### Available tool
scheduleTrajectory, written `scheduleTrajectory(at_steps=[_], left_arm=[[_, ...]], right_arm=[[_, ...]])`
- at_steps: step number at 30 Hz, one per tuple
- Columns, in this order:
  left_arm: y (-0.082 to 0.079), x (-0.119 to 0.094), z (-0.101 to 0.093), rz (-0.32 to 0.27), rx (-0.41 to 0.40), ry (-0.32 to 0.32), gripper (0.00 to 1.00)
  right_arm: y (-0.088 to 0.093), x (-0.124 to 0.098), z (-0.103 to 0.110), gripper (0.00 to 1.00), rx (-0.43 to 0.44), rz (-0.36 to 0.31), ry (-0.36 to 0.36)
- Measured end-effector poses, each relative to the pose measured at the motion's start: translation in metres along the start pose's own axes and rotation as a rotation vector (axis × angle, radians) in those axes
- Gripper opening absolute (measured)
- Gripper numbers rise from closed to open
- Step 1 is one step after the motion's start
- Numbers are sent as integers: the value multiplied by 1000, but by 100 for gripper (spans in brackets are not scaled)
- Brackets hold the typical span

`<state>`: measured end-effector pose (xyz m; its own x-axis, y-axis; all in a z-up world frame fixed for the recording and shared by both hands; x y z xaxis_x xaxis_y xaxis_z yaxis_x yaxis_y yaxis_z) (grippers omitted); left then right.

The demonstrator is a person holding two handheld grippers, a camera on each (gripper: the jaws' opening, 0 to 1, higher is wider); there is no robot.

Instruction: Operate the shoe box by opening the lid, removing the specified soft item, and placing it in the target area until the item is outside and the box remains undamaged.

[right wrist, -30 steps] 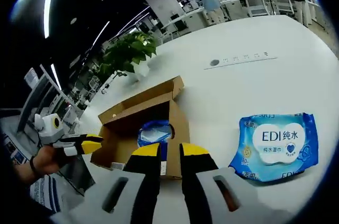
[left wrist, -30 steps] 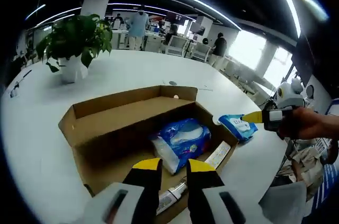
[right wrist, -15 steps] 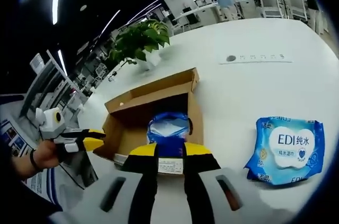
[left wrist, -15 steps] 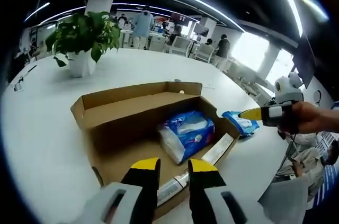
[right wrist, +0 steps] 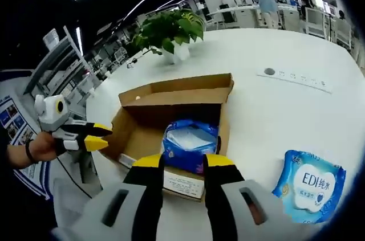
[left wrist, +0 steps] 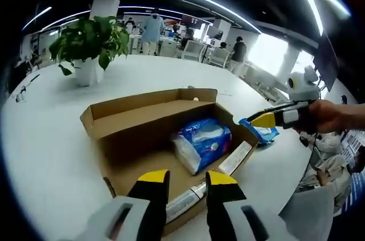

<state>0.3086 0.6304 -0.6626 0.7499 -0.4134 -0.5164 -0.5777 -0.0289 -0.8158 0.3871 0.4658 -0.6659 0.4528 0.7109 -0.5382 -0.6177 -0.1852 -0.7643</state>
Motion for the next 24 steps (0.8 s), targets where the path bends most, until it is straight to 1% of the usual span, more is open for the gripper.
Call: scheduleTrajectory(at_steps=[2, 5, 6, 7, 9, 12, 17, 20, 24], left_arm=[[4, -2, -1, 21, 68, 3, 29], [8, -4, -5, 25, 74, 10, 30], [7, -3, -2, 24, 72, 12, 31], [8, -3, -1, 24, 70, 15, 31], [10, -5, -1, 26, 67, 15, 31], [11, -7, 0, 25, 55, 12, 31], [12, -8, 4, 27, 55, 8, 31], [12, -8, 7, 30, 72, 6, 31], [11, -11, 9, 29, 79, 4, 31]], right_arm=[[-1, 5, 2, 30, -44, 22, -20], [1, 13, 7, 36, -134, 70, -53], [3, 17, 8, 38, -184, 99, -61], [4, 18, 9, 40, -201, 107, -64], [6, 25, 11, 43, -298, 157, -79], [3, 33, 12, 46, -367, 186, -82], [0, 47, 13, 49, -453, 226, -98], [1, 53, 14, 50, -492, 248, -116], [7, 59, 11, 53, -601, 311, -135]])
Point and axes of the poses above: the point that each gripper's makers call its tool centre point, and the gripper's own axes: x roughly forward along the fingers, z roughly to its left, y roughly out of its underside, the point moved 1 cm from there along -x, roughly backward along the fingers, and after that the axes turned 6 degrees about -z, right-handed, at the moved point
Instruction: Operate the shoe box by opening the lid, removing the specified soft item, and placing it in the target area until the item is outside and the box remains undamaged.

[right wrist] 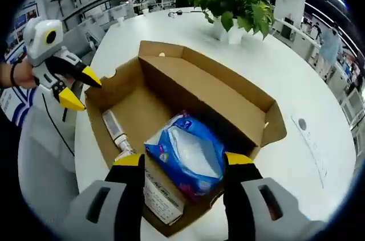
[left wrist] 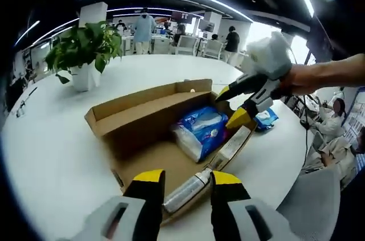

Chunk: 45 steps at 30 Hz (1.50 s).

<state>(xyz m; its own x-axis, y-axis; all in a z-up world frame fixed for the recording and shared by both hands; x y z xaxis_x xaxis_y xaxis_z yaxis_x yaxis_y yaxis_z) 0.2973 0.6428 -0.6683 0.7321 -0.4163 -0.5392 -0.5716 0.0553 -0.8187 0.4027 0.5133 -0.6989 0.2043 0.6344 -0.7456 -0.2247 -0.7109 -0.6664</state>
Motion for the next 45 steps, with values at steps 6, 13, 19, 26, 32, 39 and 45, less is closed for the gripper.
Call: scheduleTrajectory(at_steps=[6, 13, 19, 26, 32, 39, 45], left_arm=[[1, -1, -2, 0, -2, 4, 31], [1, 1, -8, 2, 2, 15, 31], [1, 1, -8, 1, -5, 16, 31], [6, 7, -3, 13, -13, 11, 31], [4, 11, -5, 12, -16, 18, 31], [5, 17, -8, 21, -17, 32, 31], [14, 19, -9, 45, -14, 37, 31]], right_arm=[[3, 11, -4, 53, -27, 38, -2], [7, 24, -6, 56, -72, 82, -22], [15, 37, -3, 59, -110, 125, -49], [20, 51, -3, 59, -110, 173, -68], [26, 54, -5, 59, -210, 223, -89], [34, 58, -7, 56, -308, 273, -88], [41, 65, -5, 55, -418, 336, -88]])
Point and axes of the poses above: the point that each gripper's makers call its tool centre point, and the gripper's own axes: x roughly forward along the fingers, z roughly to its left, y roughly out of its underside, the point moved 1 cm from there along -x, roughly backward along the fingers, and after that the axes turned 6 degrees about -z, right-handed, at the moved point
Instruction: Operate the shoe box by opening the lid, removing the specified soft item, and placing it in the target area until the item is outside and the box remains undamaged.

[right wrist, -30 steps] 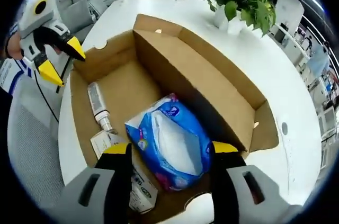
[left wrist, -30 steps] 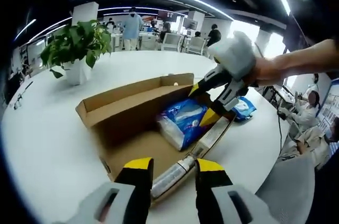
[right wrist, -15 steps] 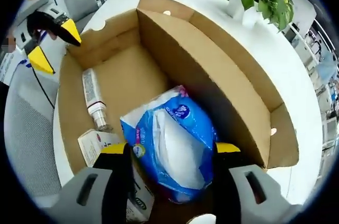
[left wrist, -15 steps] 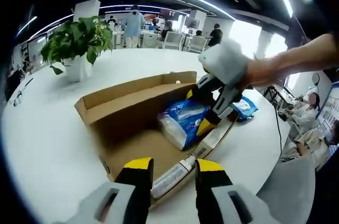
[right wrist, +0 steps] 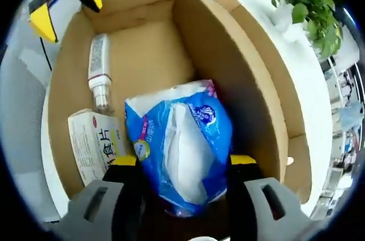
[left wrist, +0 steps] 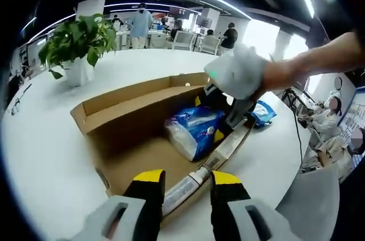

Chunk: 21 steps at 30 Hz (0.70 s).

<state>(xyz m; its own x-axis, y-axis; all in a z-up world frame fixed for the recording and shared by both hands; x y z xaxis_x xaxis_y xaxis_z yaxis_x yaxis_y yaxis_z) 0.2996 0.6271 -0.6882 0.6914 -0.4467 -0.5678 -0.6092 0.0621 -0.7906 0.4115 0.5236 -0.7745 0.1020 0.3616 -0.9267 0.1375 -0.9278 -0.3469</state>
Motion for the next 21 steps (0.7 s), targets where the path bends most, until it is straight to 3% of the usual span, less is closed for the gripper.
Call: scheduleTrajectory(at_steps=[13, 21], left_arm=[[0, -1, -4, 1, -6, 0, 31], [-3, -5, -2, -7, -7, -9, 31]], right_arm=[[1, 2, -1, 55, 14, 4, -14], [-6, -4, 5, 34, 88, -11, -3]])
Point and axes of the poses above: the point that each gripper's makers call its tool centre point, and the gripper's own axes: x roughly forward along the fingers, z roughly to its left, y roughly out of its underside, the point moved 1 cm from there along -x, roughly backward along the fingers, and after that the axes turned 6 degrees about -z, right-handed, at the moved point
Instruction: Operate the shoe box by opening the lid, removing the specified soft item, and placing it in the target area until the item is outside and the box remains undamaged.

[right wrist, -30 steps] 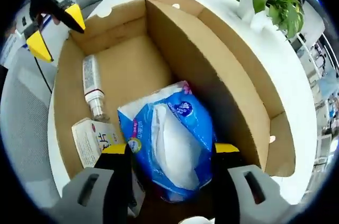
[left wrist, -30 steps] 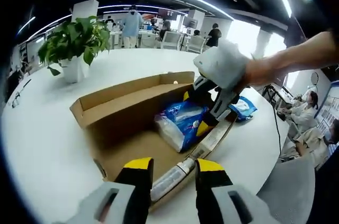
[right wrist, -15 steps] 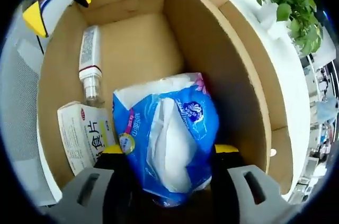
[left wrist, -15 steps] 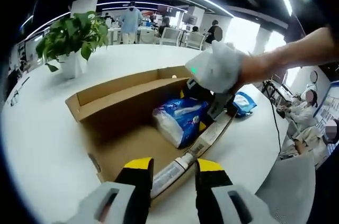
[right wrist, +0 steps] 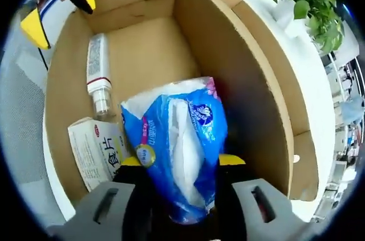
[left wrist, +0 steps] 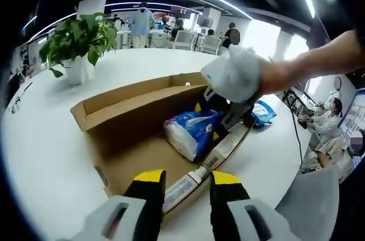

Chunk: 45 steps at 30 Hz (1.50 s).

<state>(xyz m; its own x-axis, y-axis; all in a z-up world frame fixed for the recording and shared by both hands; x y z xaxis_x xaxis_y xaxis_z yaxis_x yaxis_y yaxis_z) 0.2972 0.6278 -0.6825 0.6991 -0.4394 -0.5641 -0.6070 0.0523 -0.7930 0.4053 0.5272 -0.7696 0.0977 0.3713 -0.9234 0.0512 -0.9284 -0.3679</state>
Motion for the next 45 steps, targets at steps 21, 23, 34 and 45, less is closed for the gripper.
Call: scheduleTrajectory(at_steps=[21, 23, 34, 45], left_arm=[[0, -24, 10, -27, -19, -39, 31], [0, -25, 10, -31, -23, -40, 31], [1, -36, 3, -41, -31, -41, 31], [4, -44, -7, -41, -37, -35, 31]], right_arm=[[-14, -23, 8, 24, 80, -72, 53], [-16, -27, 7, 24, 88, -85, 59], [-24, -49, 7, 24, 84, -125, 102], [-34, -71, 12, 24, 48, -160, 140]])
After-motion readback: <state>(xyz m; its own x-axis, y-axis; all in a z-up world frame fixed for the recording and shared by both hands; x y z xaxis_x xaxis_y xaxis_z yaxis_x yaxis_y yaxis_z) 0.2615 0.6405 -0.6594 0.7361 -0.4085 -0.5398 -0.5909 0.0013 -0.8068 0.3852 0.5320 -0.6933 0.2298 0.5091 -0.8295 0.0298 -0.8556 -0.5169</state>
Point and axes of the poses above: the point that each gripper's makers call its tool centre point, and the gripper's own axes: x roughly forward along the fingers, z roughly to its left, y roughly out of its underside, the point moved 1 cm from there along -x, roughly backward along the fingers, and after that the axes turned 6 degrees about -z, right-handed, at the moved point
